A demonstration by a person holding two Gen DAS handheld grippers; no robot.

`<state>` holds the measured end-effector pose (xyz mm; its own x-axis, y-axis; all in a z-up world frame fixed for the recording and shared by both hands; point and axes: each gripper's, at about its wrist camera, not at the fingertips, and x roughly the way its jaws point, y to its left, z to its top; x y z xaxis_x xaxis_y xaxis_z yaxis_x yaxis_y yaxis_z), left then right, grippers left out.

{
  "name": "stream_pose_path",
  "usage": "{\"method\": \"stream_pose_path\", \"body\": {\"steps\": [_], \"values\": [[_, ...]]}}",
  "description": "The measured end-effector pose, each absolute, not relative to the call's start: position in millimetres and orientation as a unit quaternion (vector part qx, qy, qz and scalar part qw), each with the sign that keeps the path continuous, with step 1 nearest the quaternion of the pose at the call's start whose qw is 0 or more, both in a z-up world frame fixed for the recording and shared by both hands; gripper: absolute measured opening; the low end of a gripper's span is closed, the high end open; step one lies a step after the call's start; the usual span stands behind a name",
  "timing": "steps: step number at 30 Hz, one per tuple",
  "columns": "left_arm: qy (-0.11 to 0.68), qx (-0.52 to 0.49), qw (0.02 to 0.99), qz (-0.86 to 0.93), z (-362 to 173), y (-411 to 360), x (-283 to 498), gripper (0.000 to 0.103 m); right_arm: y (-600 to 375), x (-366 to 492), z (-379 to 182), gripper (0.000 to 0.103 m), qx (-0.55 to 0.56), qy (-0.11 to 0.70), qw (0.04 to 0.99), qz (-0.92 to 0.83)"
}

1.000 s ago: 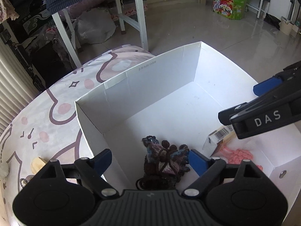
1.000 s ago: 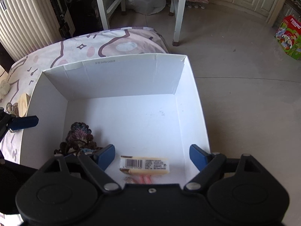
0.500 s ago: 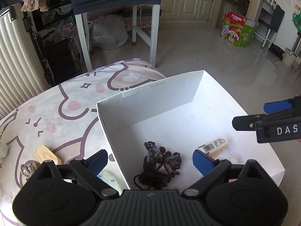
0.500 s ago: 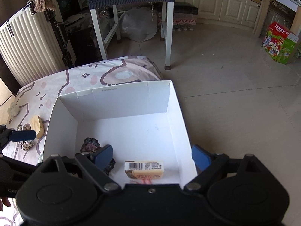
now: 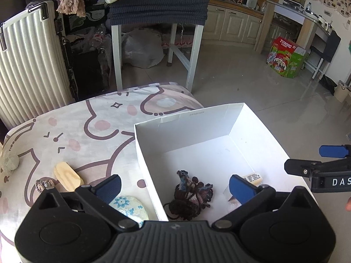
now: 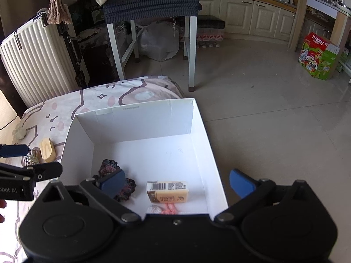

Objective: Organize objects
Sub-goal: 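Withdraw both tools from the box back over the bed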

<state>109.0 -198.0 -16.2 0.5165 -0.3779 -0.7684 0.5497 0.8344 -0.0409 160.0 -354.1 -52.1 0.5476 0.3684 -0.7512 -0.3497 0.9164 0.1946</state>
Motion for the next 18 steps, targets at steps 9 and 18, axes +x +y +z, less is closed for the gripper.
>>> {"method": "stream_pose_path", "body": {"steps": [9,18], "values": [[0.416,0.102,0.866,-0.257,-12.4,-177.8,106.2,0.103,-347.9,153.0,-48.7,0.103,0.021,0.432,0.880,0.195],[0.420,0.080,0.877,-0.220,-5.3,-133.7,116.1,0.103,-311.3,143.1,-39.5,0.103,0.007,0.427,0.876,0.225]]}}
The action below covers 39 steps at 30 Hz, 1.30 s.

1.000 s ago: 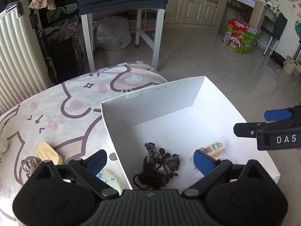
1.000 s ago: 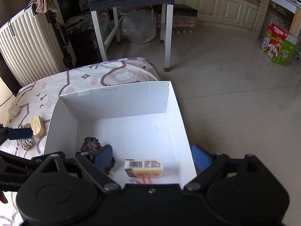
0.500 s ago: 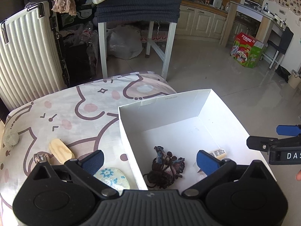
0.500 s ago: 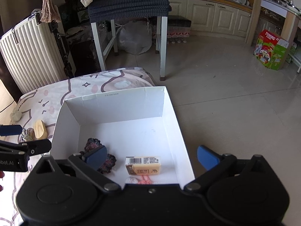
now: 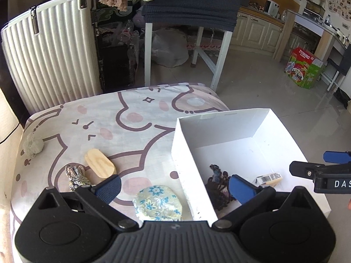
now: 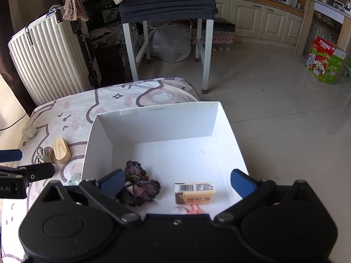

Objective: Organize objects
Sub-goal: 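Withdraw both tools from the box back over the bed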

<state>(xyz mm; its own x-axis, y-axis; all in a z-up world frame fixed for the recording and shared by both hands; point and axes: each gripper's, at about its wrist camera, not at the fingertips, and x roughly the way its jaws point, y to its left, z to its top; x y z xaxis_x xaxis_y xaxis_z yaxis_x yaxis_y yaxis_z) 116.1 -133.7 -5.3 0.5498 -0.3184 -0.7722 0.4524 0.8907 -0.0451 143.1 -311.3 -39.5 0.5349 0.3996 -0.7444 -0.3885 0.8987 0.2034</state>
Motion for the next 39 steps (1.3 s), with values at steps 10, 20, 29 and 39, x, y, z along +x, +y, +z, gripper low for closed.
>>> {"method": "stream_pose_path", "body": {"steps": [10,20,29,39], "values": [[0.426,0.057,0.886,-0.173,-0.7,-83.8,127.8,0.103,-263.5,134.8,-28.0,0.103,-0.005,0.421,0.868,0.264],[0.432,0.051,0.890,-0.136,-0.5,-39.5,131.0,0.103,-215.5,120.5,-23.2,0.103,-0.022,0.417,0.855,0.308],[0.435,0.037,0.894,-0.102,1.0,-0.6,135.5,0.103,-180.2,107.1,-22.0,0.103,-0.034,0.414,0.842,0.343],[0.423,0.032,0.902,-0.084,-3.1,13.0,143.9,0.103,-158.0,103.8,-23.2,0.103,-0.038,0.415,0.831,0.367]]}}
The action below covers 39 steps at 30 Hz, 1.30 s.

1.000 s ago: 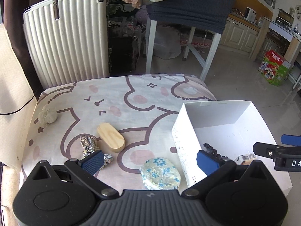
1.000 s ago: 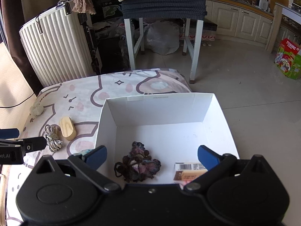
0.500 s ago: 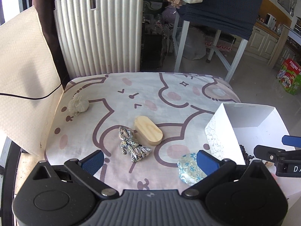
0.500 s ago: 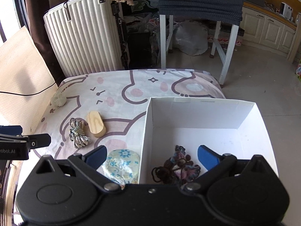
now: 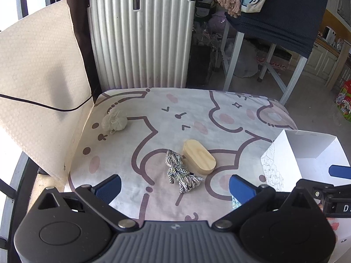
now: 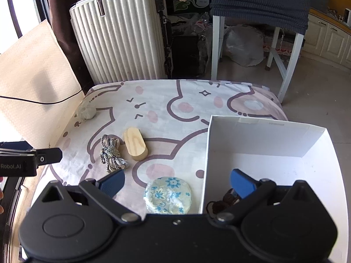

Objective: Organize objects
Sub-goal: 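Withdraw both tools from the box back over the bed, then grasp the twisted rope bundle with the left tool while the right grasps the floral pouch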

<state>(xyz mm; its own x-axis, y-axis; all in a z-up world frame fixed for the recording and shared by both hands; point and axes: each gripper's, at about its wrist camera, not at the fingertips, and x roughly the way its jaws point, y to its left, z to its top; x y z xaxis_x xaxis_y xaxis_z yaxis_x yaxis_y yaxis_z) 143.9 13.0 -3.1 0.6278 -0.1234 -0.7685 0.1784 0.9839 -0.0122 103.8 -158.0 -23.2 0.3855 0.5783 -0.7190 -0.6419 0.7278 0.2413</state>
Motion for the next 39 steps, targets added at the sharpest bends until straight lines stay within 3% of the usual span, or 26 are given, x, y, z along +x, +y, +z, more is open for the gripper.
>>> {"method": "stream_pose_path", "body": {"steps": [25,29,32,39], "values": [[0.538,-0.065,0.840,-0.034,-107.0,11.3,243.9,0.086,-44.0,112.1,-105.1,0.103,-0.315,0.443,0.719,0.434],[0.554,-0.093,0.827,-0.029,-124.8,8.3,254.9,0.083,-29.6,107.7,-120.7,0.097,-0.374,0.431,0.692,0.441],[0.561,-0.089,0.823,-0.022,-136.6,3.5,261.9,0.082,-23.1,105.6,-127.1,0.100,-0.404,0.422,0.679,0.445],[0.579,-0.090,0.811,-0.006,-157.1,7.2,271.9,0.079,-10.1,100.8,-150.0,0.094,-0.453,0.435,0.630,0.457]]}}
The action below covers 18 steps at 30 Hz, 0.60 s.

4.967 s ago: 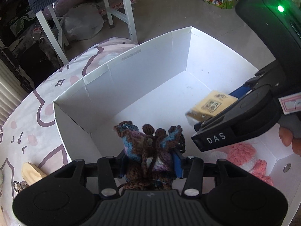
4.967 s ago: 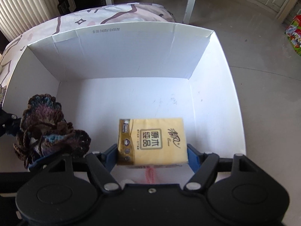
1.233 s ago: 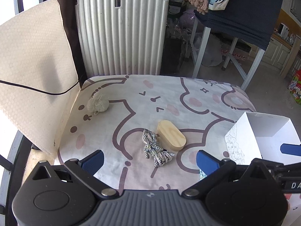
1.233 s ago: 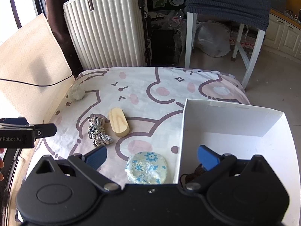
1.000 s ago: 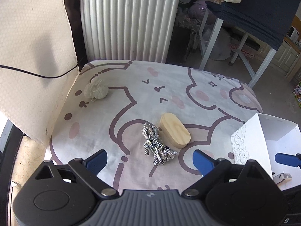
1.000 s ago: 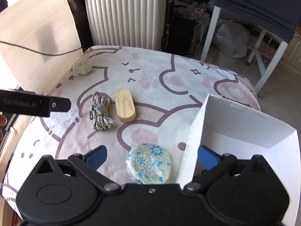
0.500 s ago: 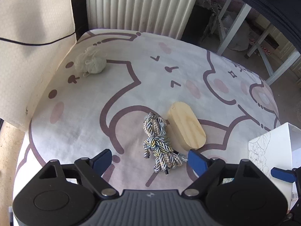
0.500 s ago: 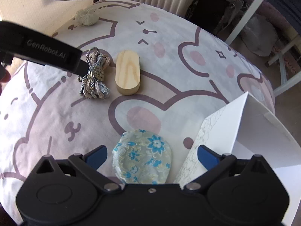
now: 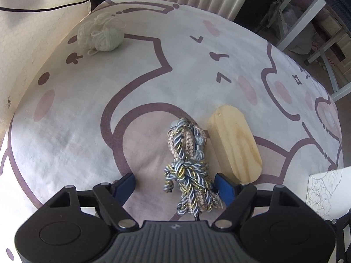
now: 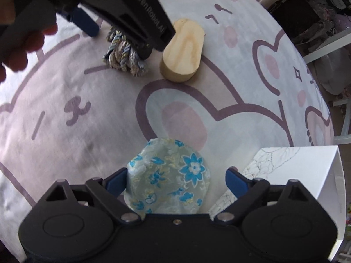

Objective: Organize objects
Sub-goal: 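Grasp the twisted rope bundle with the left tool while the right grasps the floral pouch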

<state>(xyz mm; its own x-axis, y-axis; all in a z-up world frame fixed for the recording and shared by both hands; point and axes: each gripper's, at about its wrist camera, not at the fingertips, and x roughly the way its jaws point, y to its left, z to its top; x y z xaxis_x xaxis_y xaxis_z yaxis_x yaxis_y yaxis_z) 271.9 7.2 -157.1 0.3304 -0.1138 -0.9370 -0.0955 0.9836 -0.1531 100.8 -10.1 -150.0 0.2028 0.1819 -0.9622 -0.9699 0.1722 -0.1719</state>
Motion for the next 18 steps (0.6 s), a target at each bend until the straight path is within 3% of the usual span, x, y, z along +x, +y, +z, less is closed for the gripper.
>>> {"method": "stream_pose_path", "body": {"steps": [4,6,9,11,18], "values": [[0.577,-0.070,0.814,-0.015,-157.4,2.2,272.2,0.077,-6.8,103.5,-158.5,0.093,-0.452,0.453,0.617,0.458],[0.576,-0.062,0.815,-0.018,-157.5,-0.1,271.2,0.075,-6.0,105.2,-157.9,0.084,-0.443,0.464,0.612,0.462],[0.576,-0.055,0.815,-0.033,-155.4,-3.8,269.0,0.061,-6.9,107.3,-156.6,0.076,-0.426,0.478,0.609,0.467],[0.579,-0.056,0.812,-0.047,-152.5,-6.3,268.2,0.043,-8.4,105.8,-154.6,0.069,-0.420,0.477,0.612,0.470],[0.581,-0.044,0.812,-0.043,-140.4,-4.1,260.2,0.037,-15.6,104.8,-141.2,0.055,-0.386,0.481,0.629,0.474]]}}
